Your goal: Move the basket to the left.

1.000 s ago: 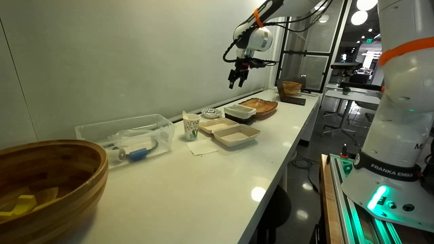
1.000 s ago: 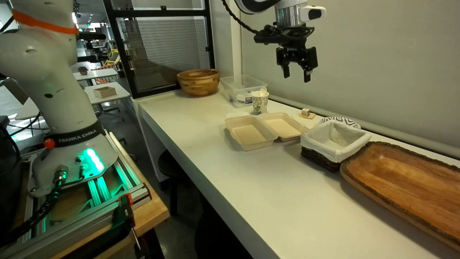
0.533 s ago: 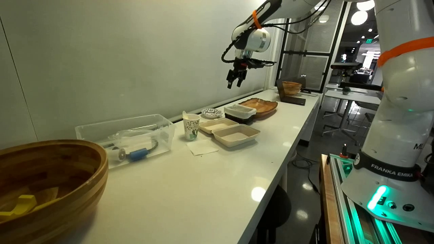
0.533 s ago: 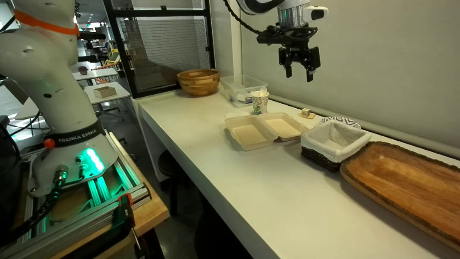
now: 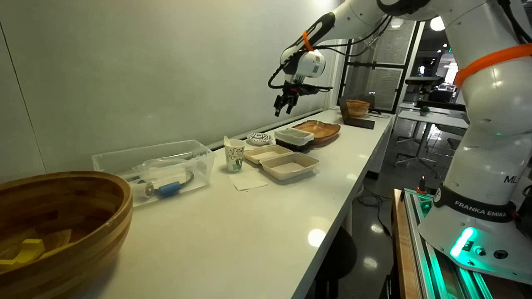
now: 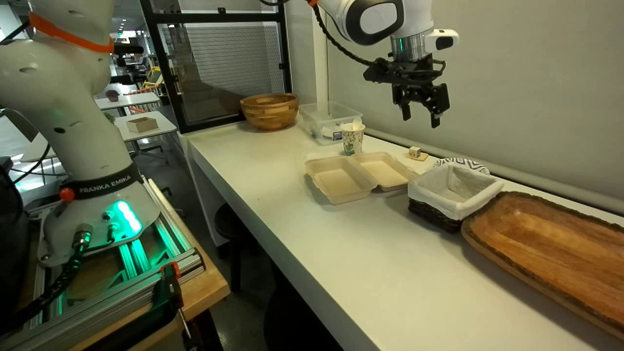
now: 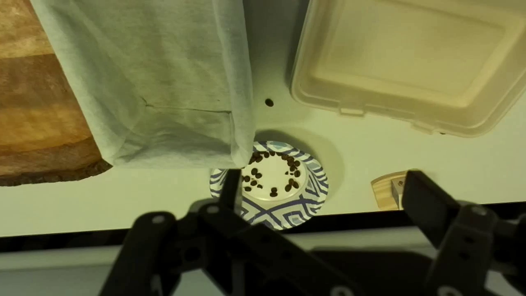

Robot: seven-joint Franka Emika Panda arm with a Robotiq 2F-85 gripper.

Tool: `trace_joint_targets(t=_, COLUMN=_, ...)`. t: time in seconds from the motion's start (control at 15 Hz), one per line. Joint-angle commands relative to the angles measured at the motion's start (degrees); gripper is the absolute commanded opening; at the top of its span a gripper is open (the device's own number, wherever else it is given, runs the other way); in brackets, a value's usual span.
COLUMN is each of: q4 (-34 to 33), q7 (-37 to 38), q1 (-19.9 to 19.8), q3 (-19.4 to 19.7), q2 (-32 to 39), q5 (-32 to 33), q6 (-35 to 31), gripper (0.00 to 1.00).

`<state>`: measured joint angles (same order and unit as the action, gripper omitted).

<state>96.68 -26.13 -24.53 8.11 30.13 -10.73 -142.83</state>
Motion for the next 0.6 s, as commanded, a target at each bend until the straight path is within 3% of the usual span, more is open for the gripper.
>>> trace_joint_targets(t=0.0, q4=-5.02, q7=-1.19, q1=-2.75, q3=-2.27, q2=5.76, q5=-0.51, q6=-0.32, gripper=1.00)
trace_joint_targets(t=0.53, q4=-11.92, q7=-2.18, q1=-6.15, q3=-4.27, q2=13.84, q5=0.25, q6=-0.06, gripper=1.00)
